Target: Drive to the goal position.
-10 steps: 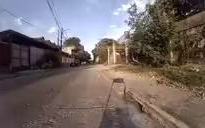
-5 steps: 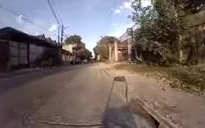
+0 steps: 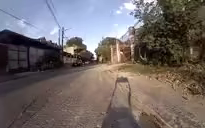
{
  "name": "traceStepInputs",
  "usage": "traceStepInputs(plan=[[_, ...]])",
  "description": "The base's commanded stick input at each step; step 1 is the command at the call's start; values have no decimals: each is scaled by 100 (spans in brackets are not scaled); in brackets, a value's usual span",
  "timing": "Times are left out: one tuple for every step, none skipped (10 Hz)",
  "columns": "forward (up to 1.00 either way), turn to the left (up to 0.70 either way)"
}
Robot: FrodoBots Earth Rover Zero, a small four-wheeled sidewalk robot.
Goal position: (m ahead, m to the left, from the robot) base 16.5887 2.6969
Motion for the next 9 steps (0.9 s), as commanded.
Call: traceStepInputs(plan=[[86, 34], [86, 34], [86, 34], [86, 34], [86, 34], [86, 34], [86, 16], [86, 0], [86, 0]])
